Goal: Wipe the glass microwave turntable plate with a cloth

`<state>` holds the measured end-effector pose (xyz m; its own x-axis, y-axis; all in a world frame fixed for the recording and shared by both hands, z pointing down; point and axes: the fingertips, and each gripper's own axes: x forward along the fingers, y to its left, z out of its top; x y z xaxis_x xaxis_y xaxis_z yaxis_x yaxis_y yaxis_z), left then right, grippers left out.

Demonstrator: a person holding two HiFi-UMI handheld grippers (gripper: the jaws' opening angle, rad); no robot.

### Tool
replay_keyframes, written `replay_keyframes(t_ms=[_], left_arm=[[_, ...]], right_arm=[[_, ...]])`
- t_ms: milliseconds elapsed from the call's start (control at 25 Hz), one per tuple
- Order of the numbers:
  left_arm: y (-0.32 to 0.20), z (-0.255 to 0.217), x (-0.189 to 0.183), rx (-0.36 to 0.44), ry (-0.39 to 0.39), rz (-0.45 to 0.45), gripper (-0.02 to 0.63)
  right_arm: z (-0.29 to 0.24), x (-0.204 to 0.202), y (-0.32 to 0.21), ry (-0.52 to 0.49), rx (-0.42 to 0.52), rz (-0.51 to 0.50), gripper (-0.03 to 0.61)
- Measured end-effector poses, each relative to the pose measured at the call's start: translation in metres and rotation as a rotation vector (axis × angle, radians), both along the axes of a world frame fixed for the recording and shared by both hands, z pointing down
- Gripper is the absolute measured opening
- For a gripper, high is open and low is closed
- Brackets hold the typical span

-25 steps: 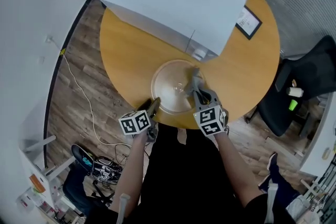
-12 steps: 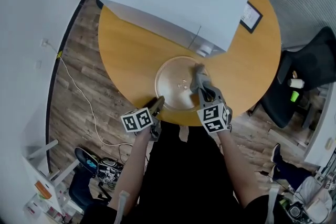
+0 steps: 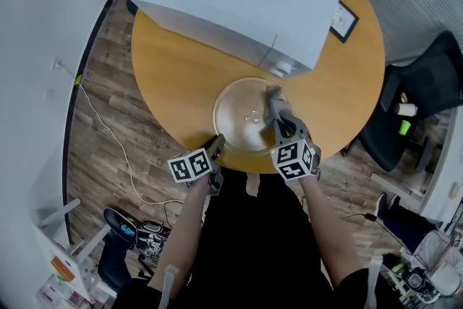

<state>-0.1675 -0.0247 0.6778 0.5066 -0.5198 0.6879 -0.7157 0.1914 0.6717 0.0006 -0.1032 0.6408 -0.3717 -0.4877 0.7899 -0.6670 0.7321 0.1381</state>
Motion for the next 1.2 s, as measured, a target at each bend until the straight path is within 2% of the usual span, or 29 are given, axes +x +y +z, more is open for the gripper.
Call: replay_keyframes(t_ms=[400,840,1080,1200], left_arm=[[0.000,0.001,0.000,-0.013,0.045,-0.002,0.040],[-0.003,0.000,0.000,0.004,0.036,0.054,0.043],[-0.002,0.001,0.000,0.002,0.030,0.081,0.043],[-0.002,0.001,0.000,0.002,0.034,0.086,0.043]], right_arm=[[0.034,-0.003,-0.024,0.117,-0.019,0.014,0.021],[0.037,-0.018,-0.069,0.169,0.038,0.089,0.021],[0.037,-0.042,-0.082,0.132,0.044,0.141,0.015],[0.036,-0.061,-0.083,0.090,0.040,0.132,0.014]])
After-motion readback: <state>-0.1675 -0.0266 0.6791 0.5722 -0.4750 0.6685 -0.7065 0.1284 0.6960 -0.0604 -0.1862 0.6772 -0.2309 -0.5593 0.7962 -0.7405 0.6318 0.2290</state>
